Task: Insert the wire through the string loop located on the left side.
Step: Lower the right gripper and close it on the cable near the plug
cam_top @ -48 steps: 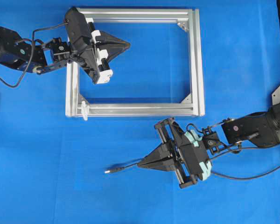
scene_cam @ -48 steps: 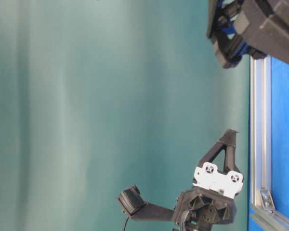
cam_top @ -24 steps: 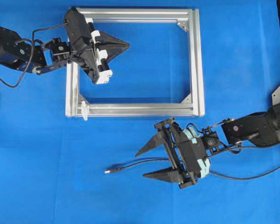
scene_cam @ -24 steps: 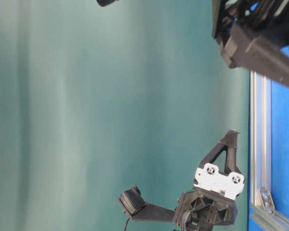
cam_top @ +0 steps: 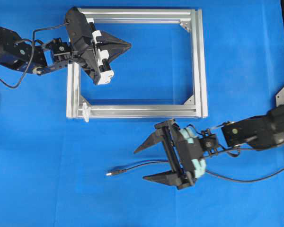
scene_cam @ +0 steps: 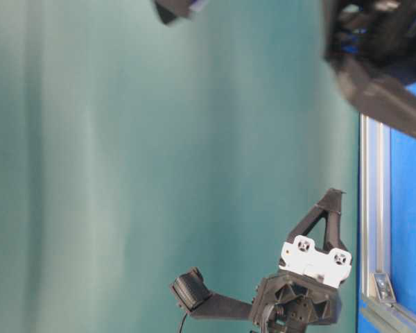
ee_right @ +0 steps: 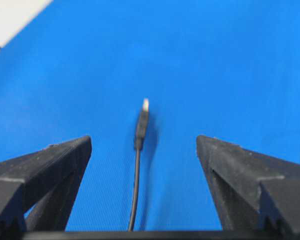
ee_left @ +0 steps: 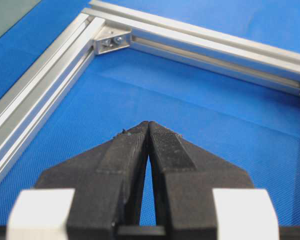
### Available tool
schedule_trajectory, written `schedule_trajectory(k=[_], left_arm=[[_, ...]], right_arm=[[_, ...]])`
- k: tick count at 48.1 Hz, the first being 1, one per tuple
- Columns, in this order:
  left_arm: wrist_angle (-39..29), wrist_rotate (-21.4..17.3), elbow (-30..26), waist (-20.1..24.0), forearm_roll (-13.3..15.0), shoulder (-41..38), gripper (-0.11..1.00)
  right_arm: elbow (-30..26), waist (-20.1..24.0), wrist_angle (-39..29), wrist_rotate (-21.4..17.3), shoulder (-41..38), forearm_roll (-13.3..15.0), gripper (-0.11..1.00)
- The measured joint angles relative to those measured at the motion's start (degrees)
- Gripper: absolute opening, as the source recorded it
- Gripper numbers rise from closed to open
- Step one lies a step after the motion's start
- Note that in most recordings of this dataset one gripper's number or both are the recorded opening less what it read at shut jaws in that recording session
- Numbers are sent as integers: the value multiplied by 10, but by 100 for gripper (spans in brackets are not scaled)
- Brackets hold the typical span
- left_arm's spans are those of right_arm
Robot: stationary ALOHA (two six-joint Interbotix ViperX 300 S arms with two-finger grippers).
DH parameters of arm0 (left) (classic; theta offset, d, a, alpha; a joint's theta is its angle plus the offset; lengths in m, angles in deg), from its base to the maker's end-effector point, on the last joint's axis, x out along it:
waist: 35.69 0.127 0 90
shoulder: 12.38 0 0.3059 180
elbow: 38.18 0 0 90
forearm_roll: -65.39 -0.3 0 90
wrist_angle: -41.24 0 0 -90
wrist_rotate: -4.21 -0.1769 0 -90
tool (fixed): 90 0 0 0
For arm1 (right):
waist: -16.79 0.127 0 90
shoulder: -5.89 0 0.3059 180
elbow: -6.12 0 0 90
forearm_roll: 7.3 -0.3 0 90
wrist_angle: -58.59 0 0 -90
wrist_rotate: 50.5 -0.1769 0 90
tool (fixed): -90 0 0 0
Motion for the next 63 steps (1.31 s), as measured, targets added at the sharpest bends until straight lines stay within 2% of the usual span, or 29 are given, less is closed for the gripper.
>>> schedule_trajectory(k=[8, 20, 31, 41, 44, 46, 53, 57, 60, 63], left_arm=[[-1, 1, 0, -1, 0, 0, 0], [-1, 1, 1, 0, 0, 0, 0], [-1, 1, 2, -1, 0, 1, 0], [-1, 1, 2, 0, 0, 1, 0], [-1, 1, 2, 0, 0, 0, 0], [-2, 1, 2, -1, 0, 0, 0], [-1, 1, 2, 0, 0, 1, 0], [-2, 1, 2, 0, 0, 0, 0], [-1, 1, 2, 0, 0, 0, 0], [-2, 1, 2, 0, 0, 0, 0]], right_arm=[[-21, 1, 0, -8, -45, -17, 94], [-51, 2, 1, -39, -105, -18, 94], [-56, 2, 1, -39, -109, -19, 93], [-56, 2, 1, -39, -109, -19, 87], [-56, 2, 1, -39, -109, -20, 80], [-56, 1, 3, -39, -109, -20, 72], [-56, 2, 5, -35, -109, -19, 29], [-56, 2, 6, -35, -109, -20, 10], [-56, 2, 6, -35, -109, -20, 1], [-56, 2, 6, -35, -109, -20, 0]])
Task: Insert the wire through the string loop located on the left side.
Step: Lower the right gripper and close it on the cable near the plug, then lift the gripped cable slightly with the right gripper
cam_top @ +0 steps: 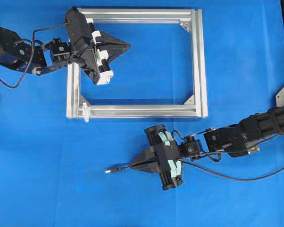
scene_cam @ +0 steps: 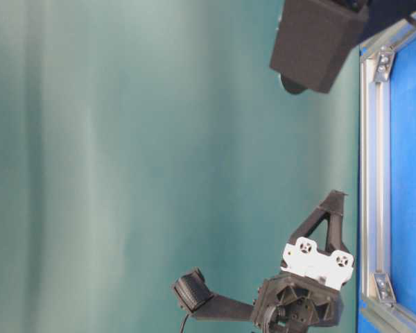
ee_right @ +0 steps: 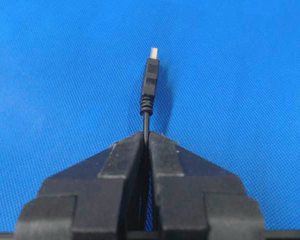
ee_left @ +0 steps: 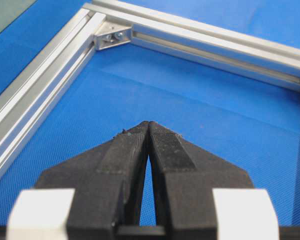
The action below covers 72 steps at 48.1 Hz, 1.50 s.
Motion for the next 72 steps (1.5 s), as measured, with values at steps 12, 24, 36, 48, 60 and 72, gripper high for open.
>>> schedule_trajectory(k=[12, 24, 36, 48, 60, 72], left_arm=[[0, 0, 1, 0, 0, 1, 0], [0, 0, 1, 0, 0, 0, 0], [0, 0, 2, 0, 0, 0, 0], [0, 0, 7, 0, 0, 4, 0], [0, 0, 11, 1, 0, 4, 0], [0, 0, 11, 1, 0, 5, 0]], right_arm=[[0, 0, 1, 1, 0, 1, 0], [1, -1, -6, -1, 11, 1, 0], [4, -1, -59, -1, 74, 0, 0], [4, 0, -129, 0, 150, 0, 0], [6, 0, -144, 0, 170, 1, 0], [7, 0, -145, 2, 171, 1, 0]])
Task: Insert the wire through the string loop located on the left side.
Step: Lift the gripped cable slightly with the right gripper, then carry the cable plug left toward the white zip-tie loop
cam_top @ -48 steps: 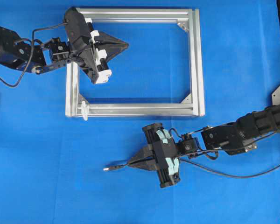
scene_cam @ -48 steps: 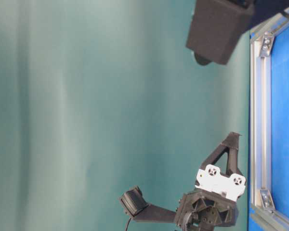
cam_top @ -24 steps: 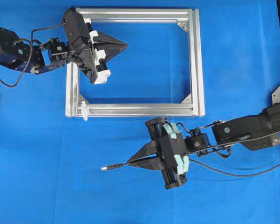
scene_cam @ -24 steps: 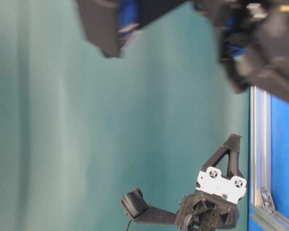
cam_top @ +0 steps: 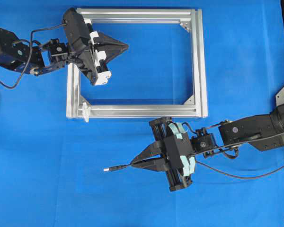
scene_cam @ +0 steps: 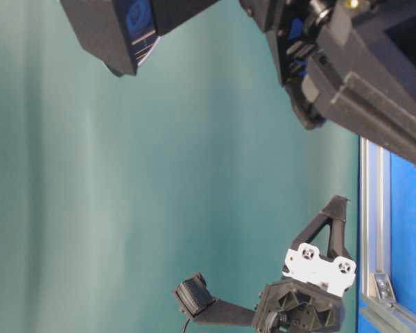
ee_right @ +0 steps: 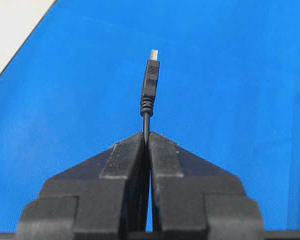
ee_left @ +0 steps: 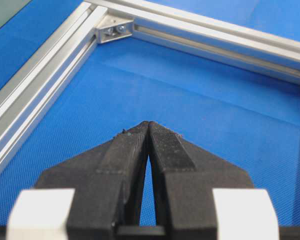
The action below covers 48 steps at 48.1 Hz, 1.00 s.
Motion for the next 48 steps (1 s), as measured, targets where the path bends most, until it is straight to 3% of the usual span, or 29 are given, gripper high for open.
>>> schedule_trajectory(k=[48], left_arm=[[0, 0, 0, 0, 0, 0, 0]], right_arm=[[1, -1, 0, 0, -1, -1, 0]])
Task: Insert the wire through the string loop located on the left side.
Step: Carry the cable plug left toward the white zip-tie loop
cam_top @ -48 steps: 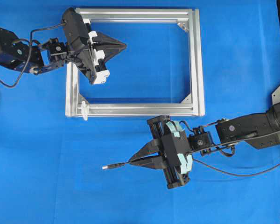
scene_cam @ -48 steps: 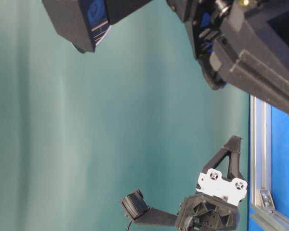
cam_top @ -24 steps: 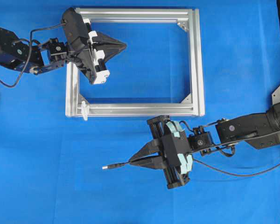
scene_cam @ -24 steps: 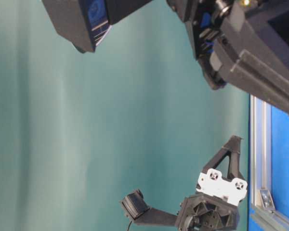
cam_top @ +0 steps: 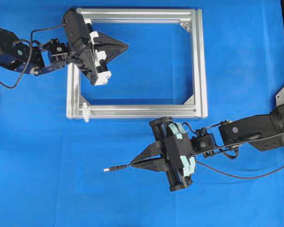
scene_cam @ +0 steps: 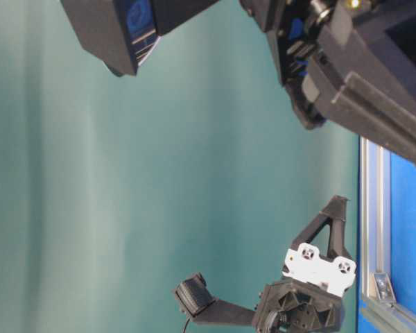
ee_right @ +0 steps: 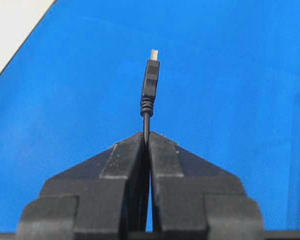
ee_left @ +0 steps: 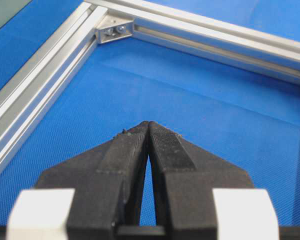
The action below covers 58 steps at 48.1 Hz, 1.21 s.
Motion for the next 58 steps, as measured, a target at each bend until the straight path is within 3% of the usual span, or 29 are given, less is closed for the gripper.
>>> schedule_trajectory(k=[11, 28, 36, 58], left_arm=[[0, 0, 0, -1, 0, 0, 0], [0, 0, 2, 0, 0, -1, 0], [0, 0, 2, -1, 0, -1, 0], [0, 0, 2, 0, 0, 0, 0]], right_arm=[[7, -12, 0, 3, 0, 1, 0], [32, -92, 0, 2, 1, 1, 0], [40, -122, 1, 21, 0, 1, 0], [48, -143, 11, 34, 0, 2, 0]])
